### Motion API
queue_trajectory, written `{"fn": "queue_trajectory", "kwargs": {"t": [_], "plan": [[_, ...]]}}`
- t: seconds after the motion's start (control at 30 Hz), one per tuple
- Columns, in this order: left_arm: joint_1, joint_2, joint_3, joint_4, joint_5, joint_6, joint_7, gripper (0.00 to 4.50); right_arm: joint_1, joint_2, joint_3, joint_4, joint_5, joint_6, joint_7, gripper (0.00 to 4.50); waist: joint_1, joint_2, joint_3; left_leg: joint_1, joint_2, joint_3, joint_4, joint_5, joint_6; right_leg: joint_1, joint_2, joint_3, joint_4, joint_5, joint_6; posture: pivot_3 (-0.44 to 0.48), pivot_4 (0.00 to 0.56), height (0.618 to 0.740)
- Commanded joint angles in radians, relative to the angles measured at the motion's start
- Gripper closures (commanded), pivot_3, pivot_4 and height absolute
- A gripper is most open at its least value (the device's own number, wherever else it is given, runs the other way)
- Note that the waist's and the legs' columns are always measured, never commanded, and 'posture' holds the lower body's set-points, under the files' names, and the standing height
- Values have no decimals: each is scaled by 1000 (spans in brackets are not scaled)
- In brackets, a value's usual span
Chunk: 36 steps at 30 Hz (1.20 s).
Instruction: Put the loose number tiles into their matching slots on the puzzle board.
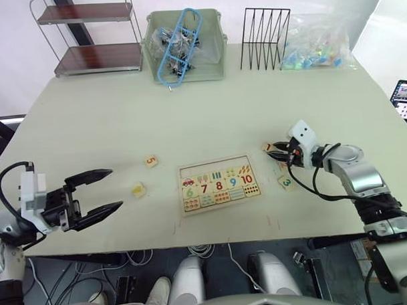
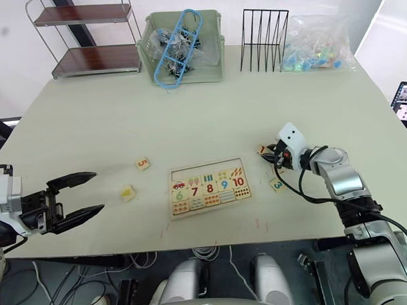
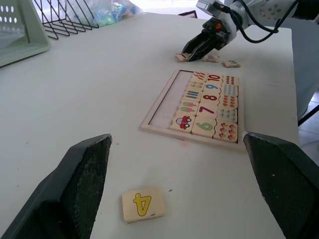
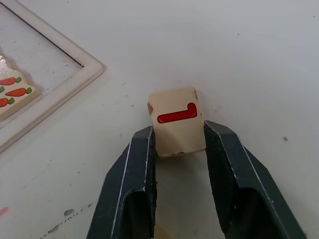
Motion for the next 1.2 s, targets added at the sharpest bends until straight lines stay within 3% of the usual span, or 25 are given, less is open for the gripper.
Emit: {"fn": "queue_trajectory", "kwargs": {"t": [0.03,0.2,0.5,0.97,1.2], "plan": [[12,5,23,-12,-19,-11,-20,0,5,-11,-25,-67,12,4,9,3643,0,0,0,0,0,0,0,0,0,0,0,0,0,0,0,0,150,740],[35,1,34,-16,-23,-17,-16,0,3,-32,11,-168,-5,53,36,3643,-1,0,0,0,0,0,0,0,0,0,0,0,0,0,0,0,150,740],[100,-12,60,-56,-25,-19,31,0,-84,-21,102,-374,-7,330,37,3643,-3,1,0,-7,0,0,1,0,0,-8,0,0,1,0,0,0,150,740],[94,-14,57,-52,-8,-27,62,0,-423,35,376,-339,-43,568,159,3643,-5,1,0,-12,1,0,3,0,0,-14,1,-1,3,1,0,0,150,740],[91,-1,60,-36,5,-28,59,0,-524,92,459,-314,-54,565,197,3643,-1,1,0,-13,2,-1,2,0,0,-14,2,-2,2,2,1,0,150,740]]}}
